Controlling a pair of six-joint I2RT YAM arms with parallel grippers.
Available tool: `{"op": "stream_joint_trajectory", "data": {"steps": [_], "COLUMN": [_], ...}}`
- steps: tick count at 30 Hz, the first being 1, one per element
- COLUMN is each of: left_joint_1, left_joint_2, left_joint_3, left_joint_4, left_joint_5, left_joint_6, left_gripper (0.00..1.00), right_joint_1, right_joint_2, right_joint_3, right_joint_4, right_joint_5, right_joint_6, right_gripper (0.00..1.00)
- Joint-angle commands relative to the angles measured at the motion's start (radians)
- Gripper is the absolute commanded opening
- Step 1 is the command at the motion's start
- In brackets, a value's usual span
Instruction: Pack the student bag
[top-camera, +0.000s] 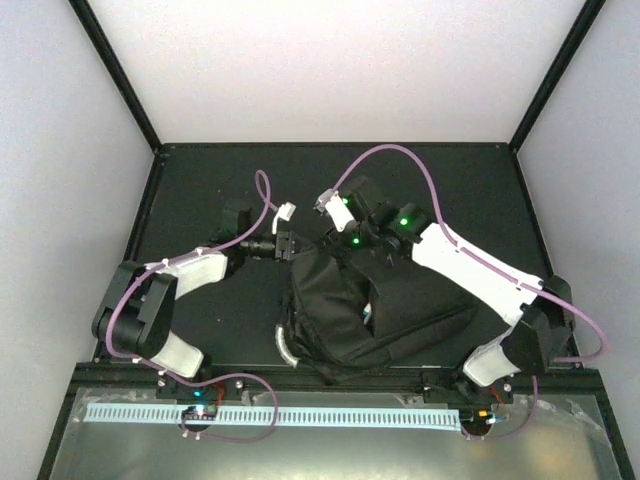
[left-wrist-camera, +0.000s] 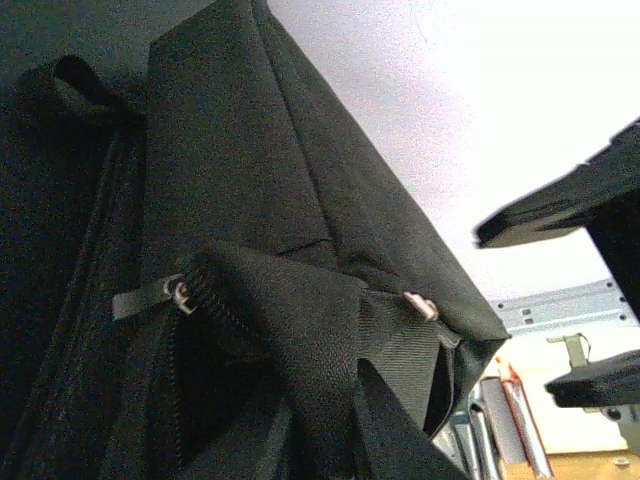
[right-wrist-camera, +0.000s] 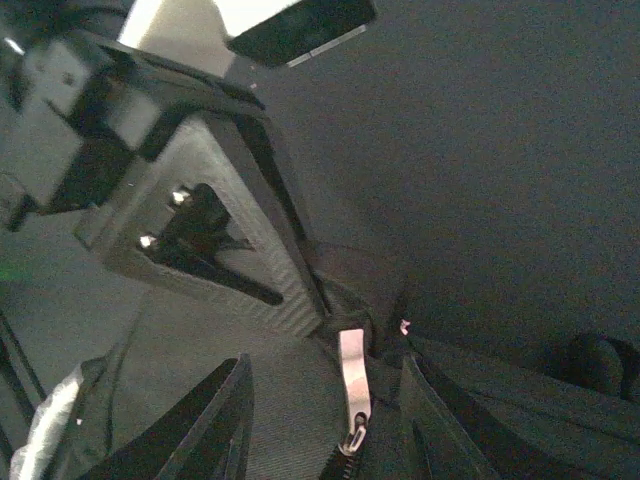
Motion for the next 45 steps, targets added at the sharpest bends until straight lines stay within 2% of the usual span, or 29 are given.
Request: {"op": "stream_joint_trajectory", "data": {"steps": [1, 3, 10, 12, 16, 20, 22, 27, 33, 35, 45], "left_joint_1": [-0.014, -0.014, -0.023, -0.023, -0.023, -0.023, -0.023, -0.025, -0.028, -0.032, -0.035], "left_joint_2": [0.006, 0.001, -0.035, -0.048, -0.069, -0.083, -0.087, -0.093, -0.114, -0.119, -0.127], "left_joint_3": [0.026, 0.026, 0.022, 0.022, 0.035, 0.041, 0.041, 0.042, 0.043, 0.042, 0.043], "left_joint_4": [0.09, 0.102, 0.122, 0.113, 0.036, -0.022, -0.027, -0.034, -0.049, -0.061, -0.075], "left_joint_5": [0.057, 0.062, 0.084, 0.085, 0.069, 0.057, 0.056, 0.062, 0.059, 0.056, 0.054], "left_joint_6": [-0.018, -0.023, -0.032, -0.027, 0.02, 0.057, 0.061, 0.068, 0.084, 0.095, 0.107], "left_gripper": [0.06, 0.02, 0.02, 0.02, 0.02, 0.01, 0.02, 0.02, 0.02, 0.02, 0.02], "right_joint_1": [-0.008, -0.009, -0.008, -0.008, -0.011, -0.023, -0.035, -0.051, -0.121, -0.122, -0.184], "right_joint_2": [0.035, 0.052, 0.117, 0.129, 0.08, 0.021, -0.005, -0.082, -0.066, -0.063, -0.005], "right_joint_3": [0.059, 0.07, 0.113, 0.131, 0.114, 0.069, 0.045, -0.021, -0.01, -0.02, -0.093], "right_joint_4": [-0.038, -0.046, -0.096, -0.125, -0.142, -0.174, -0.18, -0.104, -0.032, 0.012, 0.141], "right_joint_5": [0.005, 0.007, 0.106, 0.19, 0.387, 0.474, 0.468, 0.314, -0.104, -0.189, -0.397], "right_joint_6": [-0.035, -0.041, -0.045, -0.024, 0.024, 0.047, 0.051, 0.041, 0.11, 0.137, 0.202], "right_gripper": [0.44, 0.43, 0.41, 0.35, 0.32, 0.32, 0.32, 0.36, 0.4, 0.4, 0.41]}}
